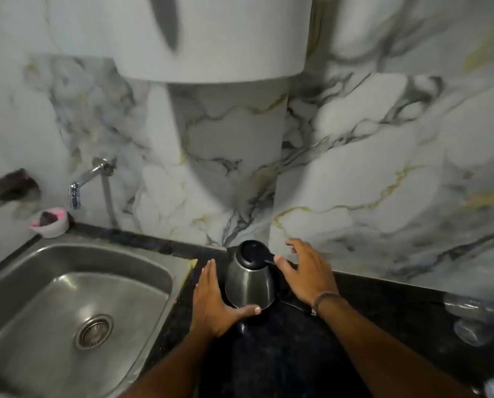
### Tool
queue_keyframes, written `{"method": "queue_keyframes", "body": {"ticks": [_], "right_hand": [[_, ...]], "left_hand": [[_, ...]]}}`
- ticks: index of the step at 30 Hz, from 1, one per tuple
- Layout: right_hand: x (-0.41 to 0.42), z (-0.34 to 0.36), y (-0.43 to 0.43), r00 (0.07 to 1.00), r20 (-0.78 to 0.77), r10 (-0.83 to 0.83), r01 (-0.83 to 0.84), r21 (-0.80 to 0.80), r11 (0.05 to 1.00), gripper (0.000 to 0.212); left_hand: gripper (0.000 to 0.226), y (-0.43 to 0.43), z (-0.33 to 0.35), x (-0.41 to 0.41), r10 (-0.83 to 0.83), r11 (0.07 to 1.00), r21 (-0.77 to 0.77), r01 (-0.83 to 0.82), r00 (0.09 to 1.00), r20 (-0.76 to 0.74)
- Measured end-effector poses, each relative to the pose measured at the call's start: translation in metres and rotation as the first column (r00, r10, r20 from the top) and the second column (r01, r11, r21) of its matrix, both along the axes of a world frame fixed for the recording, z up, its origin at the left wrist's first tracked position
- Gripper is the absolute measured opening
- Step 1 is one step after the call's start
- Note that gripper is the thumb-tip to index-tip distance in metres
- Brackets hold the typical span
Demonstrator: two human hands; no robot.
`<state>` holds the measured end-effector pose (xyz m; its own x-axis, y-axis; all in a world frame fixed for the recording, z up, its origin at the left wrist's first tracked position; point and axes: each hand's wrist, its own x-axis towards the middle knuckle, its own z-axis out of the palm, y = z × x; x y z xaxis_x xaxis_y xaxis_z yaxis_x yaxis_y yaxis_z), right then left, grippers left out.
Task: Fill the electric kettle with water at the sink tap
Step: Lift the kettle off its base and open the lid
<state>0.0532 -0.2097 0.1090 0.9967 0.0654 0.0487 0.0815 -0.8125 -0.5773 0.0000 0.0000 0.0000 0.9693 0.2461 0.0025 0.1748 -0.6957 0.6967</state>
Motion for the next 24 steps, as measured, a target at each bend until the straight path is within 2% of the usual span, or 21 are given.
{"method": "queue_keyframes", "body": {"ticks": [3, 8, 10, 14, 19, 21, 24], "right_hand": [[0.037, -0.010, 0.019, 0.990, -0.142, 0.012, -0.026, -0.101, 0.995, 0.065], [0.071, -0.015, 0.041, 0.915, -0.402, -0.047, -0.051, -0.228, 0.972, 0.105], [0.079, -0.018, 0.046, 0.881, -0.465, -0.085, -0.030, -0.234, 0.972, 0.113], [0.088, -0.026, 0.051, 0.857, -0.505, -0.101, -0.003, -0.202, 0.979, 0.099], [0.093, -0.027, 0.053, 0.851, -0.516, -0.100, 0.012, -0.171, 0.985, 0.090], [0.095, -0.022, 0.050, 0.835, -0.549, -0.037, -0.011, -0.083, 0.996, 0.088], [0.094, -0.010, 0.042, 0.808, -0.575, 0.123, -0.044, 0.150, 0.988, 0.084]], "left_hand": [[0.183, -0.012, -0.013, 0.024, 0.075, 0.979, -0.188, -0.080, 0.997, -0.036], [0.177, -0.037, -0.021, 0.033, 0.132, 0.953, -0.276, -0.126, 0.991, 0.003], [0.172, -0.046, -0.023, 0.035, 0.196, 0.938, -0.291, -0.186, 0.981, 0.004], [0.163, -0.053, -0.022, 0.040, 0.257, 0.927, -0.273, -0.257, 0.966, -0.036], [0.158, -0.053, -0.017, 0.038, 0.269, 0.922, -0.282, -0.263, 0.963, -0.020], [0.158, -0.050, -0.015, 0.037, 0.272, 0.924, -0.281, -0.261, 0.962, 0.002], [0.157, -0.042, -0.004, 0.032, 0.273, 0.923, -0.288, -0.254, 0.962, 0.028]]}}
